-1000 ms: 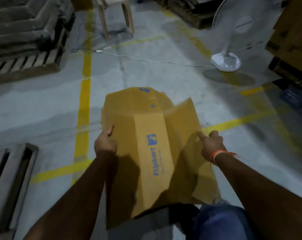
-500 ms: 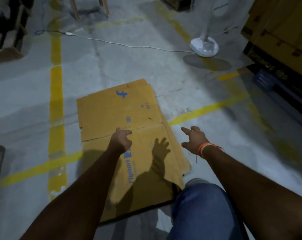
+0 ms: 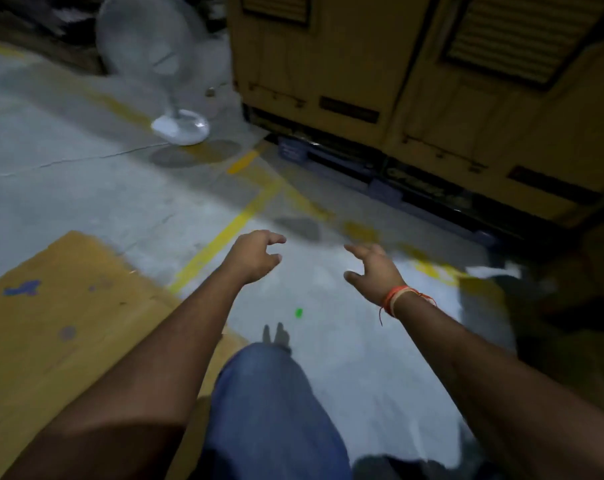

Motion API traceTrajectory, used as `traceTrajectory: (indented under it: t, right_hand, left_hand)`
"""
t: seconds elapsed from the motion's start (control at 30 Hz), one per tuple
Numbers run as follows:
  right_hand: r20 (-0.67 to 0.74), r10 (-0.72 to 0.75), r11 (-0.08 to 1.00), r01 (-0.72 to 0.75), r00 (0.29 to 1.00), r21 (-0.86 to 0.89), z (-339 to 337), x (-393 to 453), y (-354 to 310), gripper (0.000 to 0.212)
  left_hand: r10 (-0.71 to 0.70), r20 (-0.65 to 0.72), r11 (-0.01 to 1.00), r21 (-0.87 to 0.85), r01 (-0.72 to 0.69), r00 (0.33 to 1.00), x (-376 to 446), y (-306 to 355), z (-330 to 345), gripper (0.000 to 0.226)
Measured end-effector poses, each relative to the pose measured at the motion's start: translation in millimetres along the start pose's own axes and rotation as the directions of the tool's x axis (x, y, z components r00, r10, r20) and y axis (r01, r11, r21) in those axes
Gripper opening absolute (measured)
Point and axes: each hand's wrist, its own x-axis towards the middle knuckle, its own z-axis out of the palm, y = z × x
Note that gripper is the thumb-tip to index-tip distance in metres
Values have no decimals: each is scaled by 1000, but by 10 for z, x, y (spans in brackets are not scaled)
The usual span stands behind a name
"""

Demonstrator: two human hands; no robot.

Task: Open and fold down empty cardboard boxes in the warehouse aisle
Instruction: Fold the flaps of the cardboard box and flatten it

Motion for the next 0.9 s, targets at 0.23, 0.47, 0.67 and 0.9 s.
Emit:
traceTrajectory:
  t: [0.23, 0.47, 0.67, 0.9]
  right_hand:
    - [-284, 282, 955, -239, 916, 178, -938, -1281, 1322, 61]
    - [-461, 589, 804, -425, 663, 416, -1350, -2822, 2510, 57]
    - [-461, 800, 600, -477, 384, 643, -1336, -3992, 3476, 52]
    - [-208, 978, 189, -299, -33, 935, -846, -4651, 4740, 52]
  left_hand:
    - [389, 288, 919, -59, -389, 875, 136, 2143, 1094, 43]
    - [654, 466, 730, -182, -659, 596, -584, 3945, 2411, 42]
    - [671, 572, 711, -315, -629, 472, -1267, 4891, 3649, 34]
    - [572, 731, 729, -244, -640, 372, -1745, 5300, 5092, 44]
